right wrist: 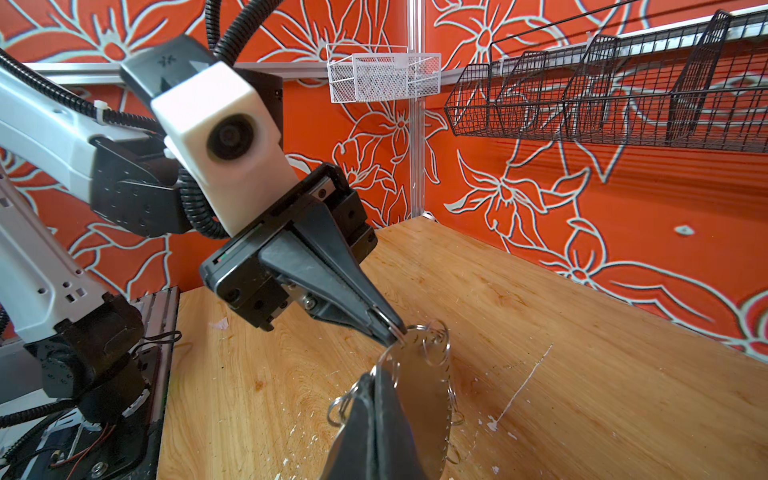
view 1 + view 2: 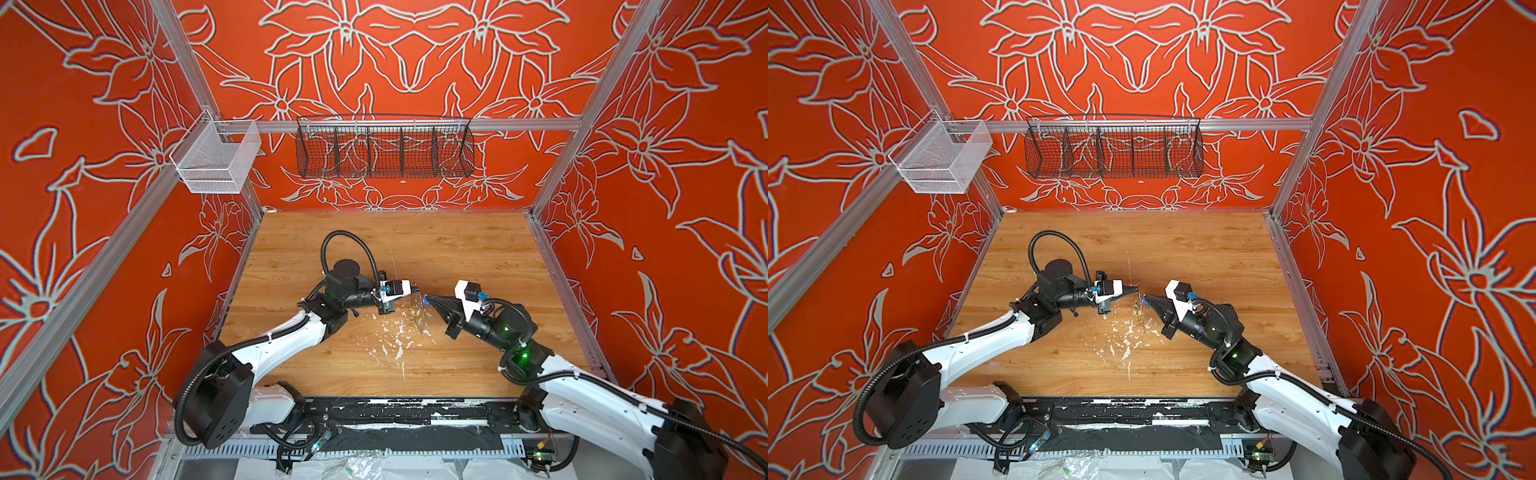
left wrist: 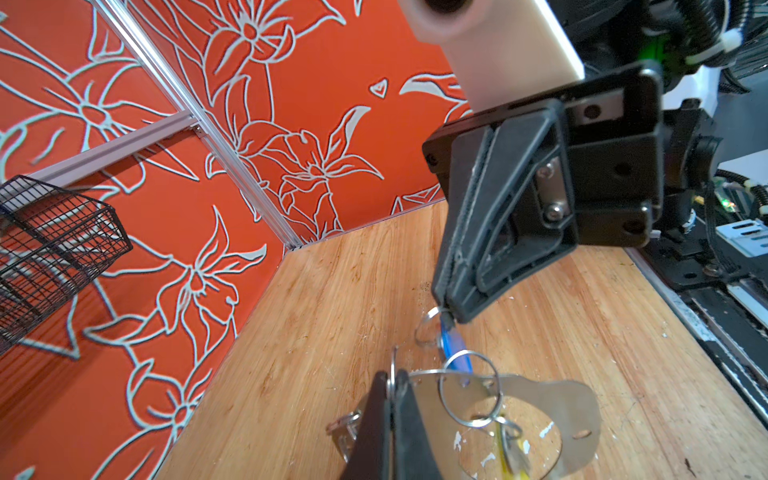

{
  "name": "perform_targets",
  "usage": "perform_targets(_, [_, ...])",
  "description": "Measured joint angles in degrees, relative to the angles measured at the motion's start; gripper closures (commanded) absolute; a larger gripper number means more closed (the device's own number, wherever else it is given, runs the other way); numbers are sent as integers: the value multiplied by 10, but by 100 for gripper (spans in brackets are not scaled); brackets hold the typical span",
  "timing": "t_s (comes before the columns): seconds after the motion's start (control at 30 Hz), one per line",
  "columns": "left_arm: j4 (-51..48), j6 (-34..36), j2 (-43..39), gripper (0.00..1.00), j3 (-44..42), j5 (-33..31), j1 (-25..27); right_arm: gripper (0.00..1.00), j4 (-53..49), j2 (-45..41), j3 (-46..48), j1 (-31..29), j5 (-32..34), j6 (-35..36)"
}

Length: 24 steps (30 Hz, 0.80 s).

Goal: Put the keys on the keyring

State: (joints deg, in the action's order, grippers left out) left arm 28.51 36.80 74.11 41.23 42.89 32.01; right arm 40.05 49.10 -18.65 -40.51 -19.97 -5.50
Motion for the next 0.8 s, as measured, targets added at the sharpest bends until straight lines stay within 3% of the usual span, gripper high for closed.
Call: perform_targets(0.8, [-20, 10, 11, 100, 0, -1, 3, 100, 1, 28, -1, 0, -8, 3])
